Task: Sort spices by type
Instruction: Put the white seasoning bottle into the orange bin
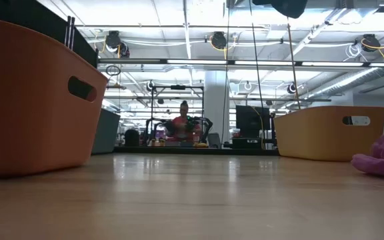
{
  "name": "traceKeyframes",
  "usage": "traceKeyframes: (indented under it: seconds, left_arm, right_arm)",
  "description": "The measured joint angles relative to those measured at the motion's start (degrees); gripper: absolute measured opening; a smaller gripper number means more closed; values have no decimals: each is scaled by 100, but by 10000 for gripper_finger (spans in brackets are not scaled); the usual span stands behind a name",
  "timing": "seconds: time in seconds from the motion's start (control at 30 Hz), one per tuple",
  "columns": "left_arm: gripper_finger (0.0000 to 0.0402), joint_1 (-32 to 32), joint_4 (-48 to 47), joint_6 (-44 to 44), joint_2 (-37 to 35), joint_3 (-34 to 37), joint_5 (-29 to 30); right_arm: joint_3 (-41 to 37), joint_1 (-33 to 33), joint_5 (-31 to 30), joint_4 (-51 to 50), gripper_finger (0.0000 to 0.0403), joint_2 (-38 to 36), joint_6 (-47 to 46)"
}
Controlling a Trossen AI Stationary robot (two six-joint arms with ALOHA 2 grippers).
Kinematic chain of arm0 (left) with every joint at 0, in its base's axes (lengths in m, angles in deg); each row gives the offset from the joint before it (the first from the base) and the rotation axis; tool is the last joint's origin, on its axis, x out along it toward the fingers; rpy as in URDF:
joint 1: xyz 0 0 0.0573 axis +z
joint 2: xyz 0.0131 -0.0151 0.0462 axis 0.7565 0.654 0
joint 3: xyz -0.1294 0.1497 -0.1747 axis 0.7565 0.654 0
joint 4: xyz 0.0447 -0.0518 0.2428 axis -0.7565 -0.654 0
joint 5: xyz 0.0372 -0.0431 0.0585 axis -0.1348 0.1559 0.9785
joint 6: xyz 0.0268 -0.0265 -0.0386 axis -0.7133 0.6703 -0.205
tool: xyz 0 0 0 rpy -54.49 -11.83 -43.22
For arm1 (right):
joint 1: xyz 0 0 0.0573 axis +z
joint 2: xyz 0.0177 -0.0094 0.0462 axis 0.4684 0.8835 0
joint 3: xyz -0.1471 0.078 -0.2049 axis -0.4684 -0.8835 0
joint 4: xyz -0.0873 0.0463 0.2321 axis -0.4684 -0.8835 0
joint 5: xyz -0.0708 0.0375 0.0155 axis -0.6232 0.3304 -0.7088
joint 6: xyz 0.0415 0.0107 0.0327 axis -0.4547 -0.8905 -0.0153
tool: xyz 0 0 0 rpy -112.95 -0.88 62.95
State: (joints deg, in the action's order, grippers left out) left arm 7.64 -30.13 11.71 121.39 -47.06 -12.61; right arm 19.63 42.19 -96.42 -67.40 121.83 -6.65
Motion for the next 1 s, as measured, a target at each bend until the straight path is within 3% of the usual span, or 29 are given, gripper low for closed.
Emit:
traceKeyframes:
  seconds: [0.23,0.53,1.0]
  left_arm:
    - [4,113,-366,-336,313,4,264]
    - [4,178,229,-385,63,695,-5]
    - [4,181,267,-198,46,802,199]
  right_arm:
    - [0,0,-2,2,222,0,16]
    - [0,7,-9,2,222,2,-51]
    - [0,9,-7,4,222,2,-96]
